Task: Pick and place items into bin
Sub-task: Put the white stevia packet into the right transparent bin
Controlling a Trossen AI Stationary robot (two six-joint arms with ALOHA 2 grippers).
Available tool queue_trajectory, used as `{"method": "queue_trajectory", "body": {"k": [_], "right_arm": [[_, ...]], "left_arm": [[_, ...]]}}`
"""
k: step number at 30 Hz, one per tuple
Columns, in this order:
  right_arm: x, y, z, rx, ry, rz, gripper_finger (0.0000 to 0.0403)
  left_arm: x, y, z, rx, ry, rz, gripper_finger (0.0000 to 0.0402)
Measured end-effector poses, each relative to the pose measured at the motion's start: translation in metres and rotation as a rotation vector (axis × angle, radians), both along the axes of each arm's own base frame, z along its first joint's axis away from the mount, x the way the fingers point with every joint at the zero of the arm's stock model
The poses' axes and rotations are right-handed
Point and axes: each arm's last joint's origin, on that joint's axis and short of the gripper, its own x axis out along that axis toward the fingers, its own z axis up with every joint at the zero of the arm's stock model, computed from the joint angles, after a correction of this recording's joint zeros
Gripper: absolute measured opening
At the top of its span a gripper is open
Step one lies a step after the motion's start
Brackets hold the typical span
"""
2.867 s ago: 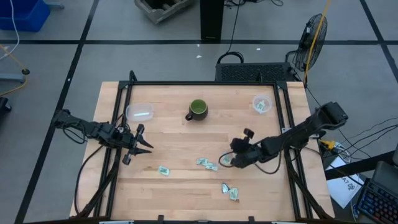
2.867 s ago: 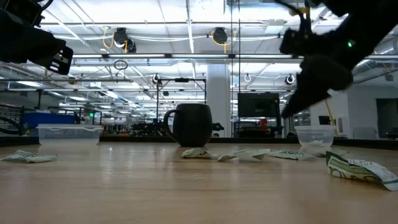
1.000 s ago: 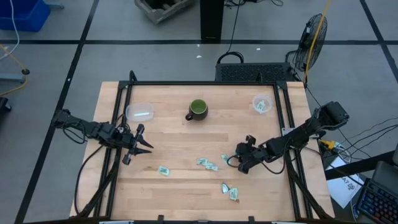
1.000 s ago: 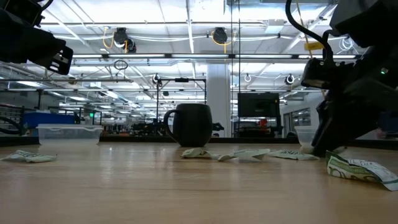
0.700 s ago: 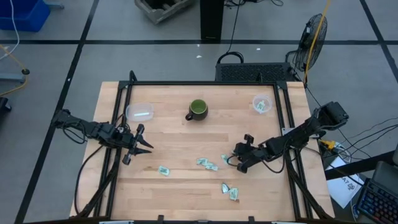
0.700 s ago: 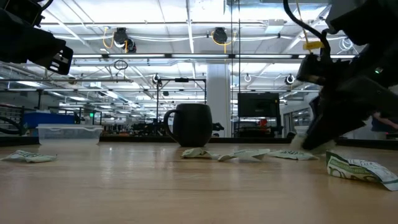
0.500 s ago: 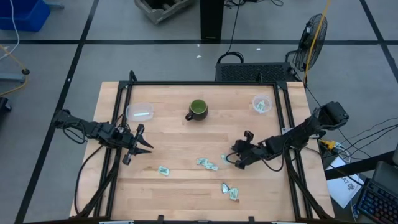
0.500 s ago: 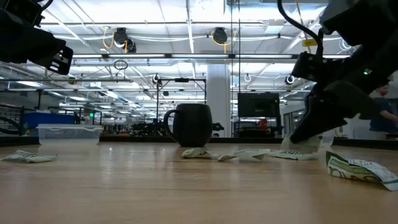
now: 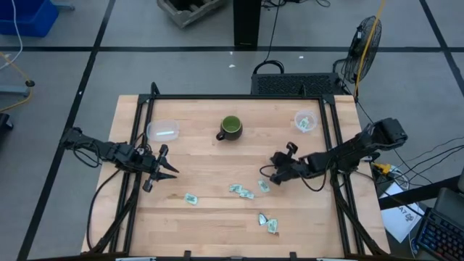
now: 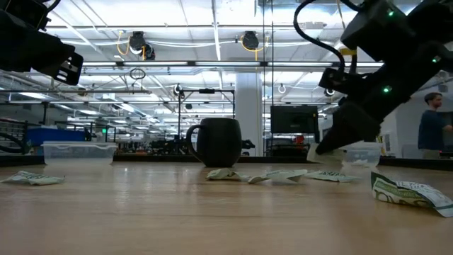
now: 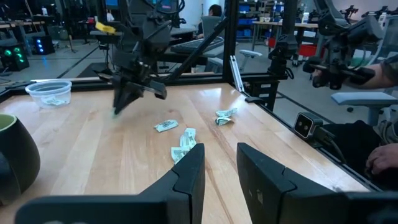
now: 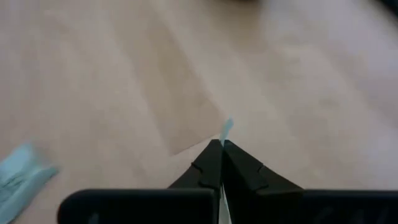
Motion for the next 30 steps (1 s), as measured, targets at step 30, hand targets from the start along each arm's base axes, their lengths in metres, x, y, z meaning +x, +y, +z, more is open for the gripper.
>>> {"method": "queue_trajectory", "body": {"k": [30], "right_arm": [[-0.059, -0.101, 0.033, -0.291, 0.026, -0.841, 0.0001]], "left_arm": [[0.000, 0.000, 0.000, 0.000, 0.000, 0.000, 0.0097]]}}
